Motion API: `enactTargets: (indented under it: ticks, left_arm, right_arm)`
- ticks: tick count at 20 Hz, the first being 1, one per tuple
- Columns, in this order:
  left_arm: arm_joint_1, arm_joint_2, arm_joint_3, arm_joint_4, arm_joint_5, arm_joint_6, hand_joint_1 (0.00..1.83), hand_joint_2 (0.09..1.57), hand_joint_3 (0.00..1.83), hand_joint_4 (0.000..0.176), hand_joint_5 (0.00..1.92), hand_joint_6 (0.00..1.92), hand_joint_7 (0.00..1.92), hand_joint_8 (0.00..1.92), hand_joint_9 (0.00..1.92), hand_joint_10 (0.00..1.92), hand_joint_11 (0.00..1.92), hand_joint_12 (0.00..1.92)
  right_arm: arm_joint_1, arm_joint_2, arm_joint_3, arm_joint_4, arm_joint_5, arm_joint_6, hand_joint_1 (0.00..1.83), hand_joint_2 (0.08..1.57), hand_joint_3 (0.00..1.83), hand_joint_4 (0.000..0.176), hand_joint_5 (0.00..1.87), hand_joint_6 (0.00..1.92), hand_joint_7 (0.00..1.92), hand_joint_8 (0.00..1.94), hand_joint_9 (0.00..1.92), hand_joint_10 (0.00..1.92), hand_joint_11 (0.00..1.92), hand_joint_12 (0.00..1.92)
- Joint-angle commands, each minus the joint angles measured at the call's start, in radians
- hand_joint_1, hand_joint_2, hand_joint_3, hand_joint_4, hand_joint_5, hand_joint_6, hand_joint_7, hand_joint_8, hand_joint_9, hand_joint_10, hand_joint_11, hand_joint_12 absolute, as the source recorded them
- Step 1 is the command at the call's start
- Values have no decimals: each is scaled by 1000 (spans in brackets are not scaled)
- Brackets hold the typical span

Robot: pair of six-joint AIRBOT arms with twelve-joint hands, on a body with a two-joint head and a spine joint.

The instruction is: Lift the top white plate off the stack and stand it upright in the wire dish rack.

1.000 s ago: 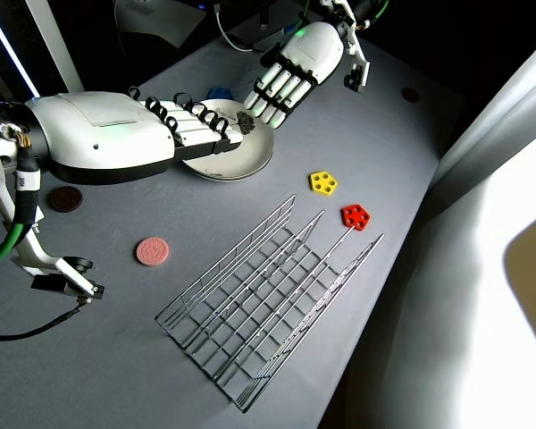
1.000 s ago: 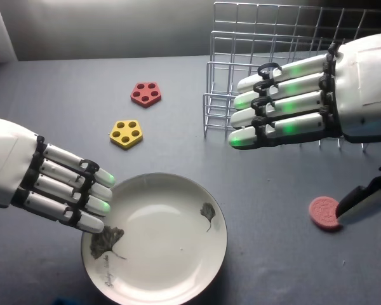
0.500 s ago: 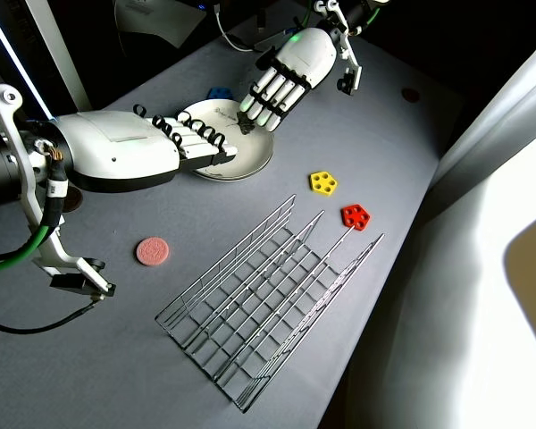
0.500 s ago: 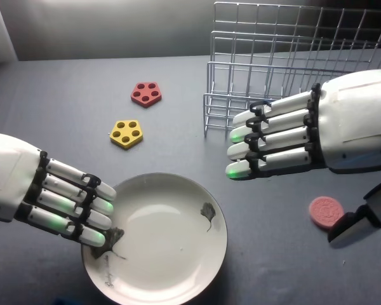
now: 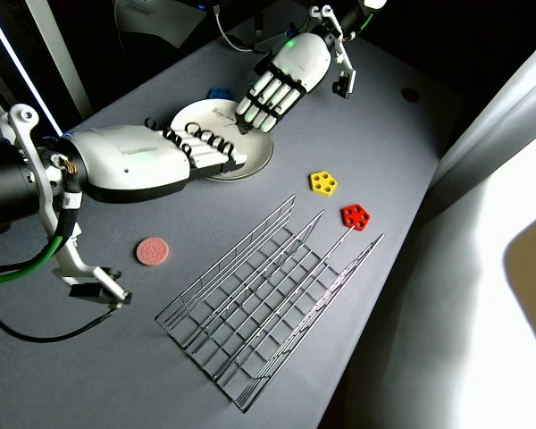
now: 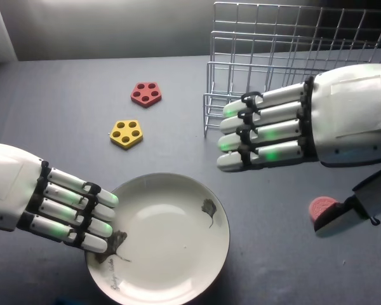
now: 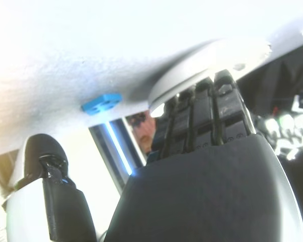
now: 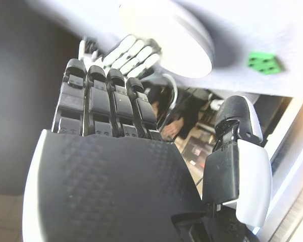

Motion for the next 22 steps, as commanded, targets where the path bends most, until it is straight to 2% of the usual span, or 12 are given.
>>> enactTargets:
  ticks: [1, 13, 22]
  left_arm:
    - [-5, -6, -1, -42, -49, 2, 311, 920, 0, 0, 67, 10, 70, 11, 80, 17, 64, 76]
    - [29, -5, -11, -25, -49, 57, 298, 914, 3, 0, 56, 0, 73, 0, 79, 1, 42, 105]
    - [22, 31, -69, -6, -46, 74, 343, 909, 2, 0, 50, 3, 74, 3, 96, 3, 44, 141]
  right_arm:
    - [4, 10, 0, 77, 56, -3, 244, 1082, 5, 0, 0, 0, 0, 0, 0, 0, 7, 7]
    - [-21, -86, 50, 60, 40, -6, 316, 1056, 0, 0, 0, 0, 1, 0, 18, 6, 62, 44]
    - [-25, -153, 86, 60, -17, -7, 319, 1055, 0, 0, 10, 4, 22, 5, 38, 7, 69, 64]
